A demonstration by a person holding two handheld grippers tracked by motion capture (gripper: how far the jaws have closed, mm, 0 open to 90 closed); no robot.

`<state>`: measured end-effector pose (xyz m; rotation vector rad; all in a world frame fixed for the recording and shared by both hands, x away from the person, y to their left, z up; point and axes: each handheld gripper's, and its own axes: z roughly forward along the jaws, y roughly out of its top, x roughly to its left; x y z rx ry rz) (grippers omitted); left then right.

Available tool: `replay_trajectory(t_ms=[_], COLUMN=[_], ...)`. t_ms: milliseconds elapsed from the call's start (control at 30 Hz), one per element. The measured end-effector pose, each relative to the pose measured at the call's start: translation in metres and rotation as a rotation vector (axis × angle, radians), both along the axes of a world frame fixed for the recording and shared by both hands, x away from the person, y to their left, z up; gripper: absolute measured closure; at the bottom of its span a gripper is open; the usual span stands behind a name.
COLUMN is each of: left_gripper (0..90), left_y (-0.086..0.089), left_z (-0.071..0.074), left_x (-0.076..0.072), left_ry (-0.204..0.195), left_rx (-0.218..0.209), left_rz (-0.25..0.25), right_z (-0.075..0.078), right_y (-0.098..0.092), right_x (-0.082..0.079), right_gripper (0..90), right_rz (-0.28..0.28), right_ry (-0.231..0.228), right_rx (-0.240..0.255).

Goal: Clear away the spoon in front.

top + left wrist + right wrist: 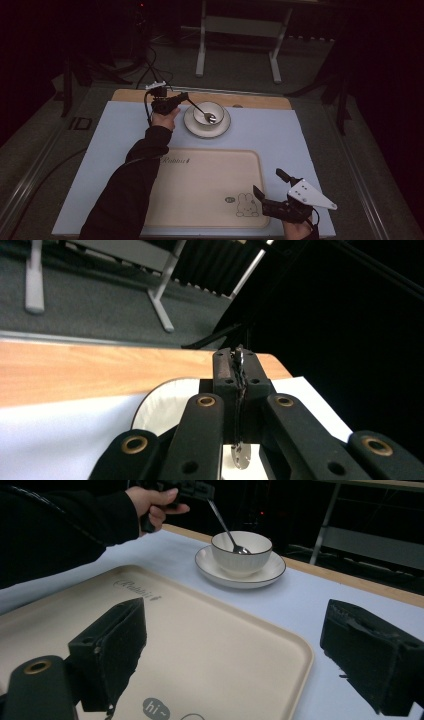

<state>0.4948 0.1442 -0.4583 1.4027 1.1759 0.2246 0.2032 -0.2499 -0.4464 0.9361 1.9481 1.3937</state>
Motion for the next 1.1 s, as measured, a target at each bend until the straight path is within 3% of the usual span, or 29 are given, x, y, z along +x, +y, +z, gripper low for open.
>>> replay_trajectory(t_ms=[300, 467, 1100], left_gripper=[90.0, 90.0, 90.0], left_y=[0.008, 0.017, 0.047], left_z=[0.033, 0.048, 0.087], left_x=[-0.014, -0.027, -0.071], left_ry=[-0.054, -0.085, -0.121], left_rx=[-0.005, 0.013, 0.07], left_rz=[-0.04, -0.064, -0.16], right_z=[0.001, 0.001, 0.001], right_y=[0.0, 0.0, 0.002], right_x=[-0.001, -0.001, -0.001], right_gripper=[11.3, 11.3, 11.3], right_rz=[0.0, -0.001, -0.004], right_ry=[-0.007, -0.009, -0.008], right_rx=[0.002, 0.001, -0.001])
